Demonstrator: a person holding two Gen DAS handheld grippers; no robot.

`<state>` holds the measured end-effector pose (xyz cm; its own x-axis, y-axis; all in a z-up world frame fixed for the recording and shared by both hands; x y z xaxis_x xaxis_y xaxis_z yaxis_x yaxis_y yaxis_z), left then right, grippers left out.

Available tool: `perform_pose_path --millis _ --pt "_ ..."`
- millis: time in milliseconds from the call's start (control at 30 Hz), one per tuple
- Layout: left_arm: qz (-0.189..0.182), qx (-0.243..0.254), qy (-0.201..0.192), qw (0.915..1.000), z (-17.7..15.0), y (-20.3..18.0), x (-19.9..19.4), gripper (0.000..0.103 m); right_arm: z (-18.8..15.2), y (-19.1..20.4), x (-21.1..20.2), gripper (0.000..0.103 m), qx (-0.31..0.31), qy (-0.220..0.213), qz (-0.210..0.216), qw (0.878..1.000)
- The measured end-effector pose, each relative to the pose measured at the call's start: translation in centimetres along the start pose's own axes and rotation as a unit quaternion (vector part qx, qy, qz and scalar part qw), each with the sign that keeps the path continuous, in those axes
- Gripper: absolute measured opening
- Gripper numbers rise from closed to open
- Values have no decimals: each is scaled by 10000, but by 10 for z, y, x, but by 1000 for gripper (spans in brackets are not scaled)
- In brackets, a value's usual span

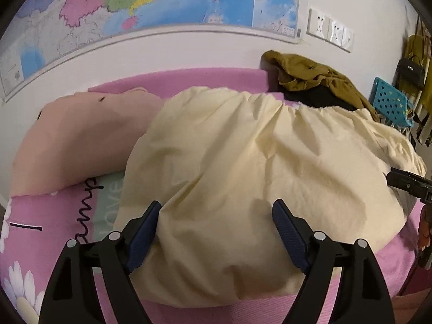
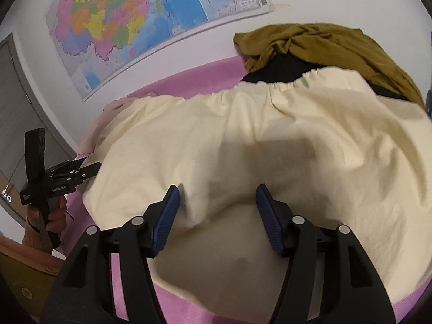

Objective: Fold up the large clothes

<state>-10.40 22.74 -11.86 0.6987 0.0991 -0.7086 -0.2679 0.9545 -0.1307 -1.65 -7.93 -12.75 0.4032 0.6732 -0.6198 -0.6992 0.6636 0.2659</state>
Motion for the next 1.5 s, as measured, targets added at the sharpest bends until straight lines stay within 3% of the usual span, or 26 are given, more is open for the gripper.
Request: perform_pose_path --millis 167,333,533,733,833,967,1100,1167,1200,1367,1500 --pt "-45 65 -215 9997 3 -6 -18 82 8 14 -24 62 -145 -378 -53 9992" --pt "-142 211 -353 9991 3 -15 -27 84 17 53 -30 62 -704 -593 174 9956" --pt "-231 297 -272 9989 -4 -22 -24 84 -5 68 16 61 -846 68 281 9960" --pt "-243 291 -250 9990 -8 -21 -24 84 -6 64 7 61 -643 -33 335 9974" --pt "-245 317 -238 9989 -10 -21 -24 84 -2 52 -19 62 -537 -330 202 9978" --pt "-243 330 -200 9990 -12 -21 -21 85 0 8 -58 64 -49 -779 -336 9964" --pt "-254 328 -119 9991 -16 -21 -15 86 -14 -48 -78 65 735 -912 -784 9900" --pt "-232 327 -79 9992 -19 -20 -11 87 -29 -78 -76 64 1166 -739 -1115 9841" --pt "-221 314 -60 9992 -20 -20 -9 87 -36 -86 -72 55 1275 -654 -1139 9831" --pt "-244 213 -39 9995 -21 -17 -8 88 -42 -91 -68 54 1250 -587 -1073 9846" --pt "-231 165 -133 9995 -19 -11 -17 87 -38 -92 -106 54 1231 -1116 -1176 9791"
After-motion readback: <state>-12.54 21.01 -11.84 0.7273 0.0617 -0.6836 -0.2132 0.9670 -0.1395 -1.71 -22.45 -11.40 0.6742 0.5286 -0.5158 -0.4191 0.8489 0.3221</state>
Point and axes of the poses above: each gripper's, at about its wrist camera, not at the fingertips, and x roughly the way its jaws point, y to its left, z to its top, the point moved 5 cm from there along x, roughly the way its jaws point, and after that the axes turned 8 degrees about -x, right-handed, at the moved point
